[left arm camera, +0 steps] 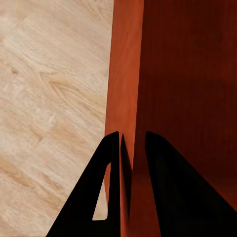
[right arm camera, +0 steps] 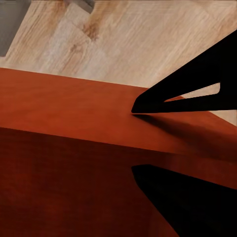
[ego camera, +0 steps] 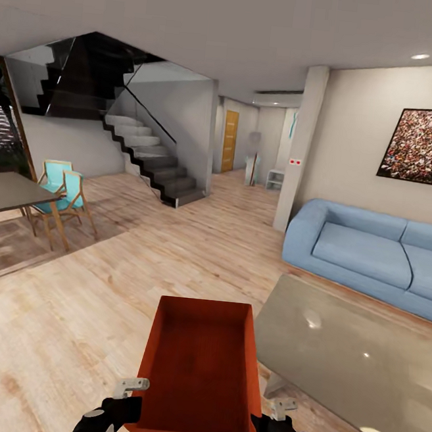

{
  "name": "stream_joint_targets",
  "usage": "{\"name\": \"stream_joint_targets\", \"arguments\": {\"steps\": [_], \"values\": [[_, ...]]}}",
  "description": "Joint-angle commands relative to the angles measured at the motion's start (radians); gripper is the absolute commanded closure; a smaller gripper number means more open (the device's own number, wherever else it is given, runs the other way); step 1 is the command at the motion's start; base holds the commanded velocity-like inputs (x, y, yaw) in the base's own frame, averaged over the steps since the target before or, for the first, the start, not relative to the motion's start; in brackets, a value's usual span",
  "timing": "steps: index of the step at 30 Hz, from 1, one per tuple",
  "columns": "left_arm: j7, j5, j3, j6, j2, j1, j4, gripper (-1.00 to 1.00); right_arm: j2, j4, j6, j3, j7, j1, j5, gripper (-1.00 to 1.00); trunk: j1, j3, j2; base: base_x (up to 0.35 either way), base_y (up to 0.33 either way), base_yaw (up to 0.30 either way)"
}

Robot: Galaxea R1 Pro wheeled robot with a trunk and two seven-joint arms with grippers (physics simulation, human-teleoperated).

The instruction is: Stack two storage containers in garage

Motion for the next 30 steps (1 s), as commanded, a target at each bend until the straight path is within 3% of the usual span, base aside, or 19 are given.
{"name": "stream_joint_targets", "arguments": {"steps": [1,30], "values": [[0.003,0.008,0.002,0.006,-0.006,-0.001,-0.003,1.0,0.014,0.001,-0.001,0.007,0.011,0.0,0.011,1.0,0.001,-0.001,-0.001,0.324,0.051,0.0],[0.003,0.008,0.002,0.006,-0.006,-0.001,-0.004,1.0,0.014,0.001,-0.003,0.008,0.011,0.0,0.011,1.0,0.001,-0.001,-0.001,0.324,0.022,0.0]]}}
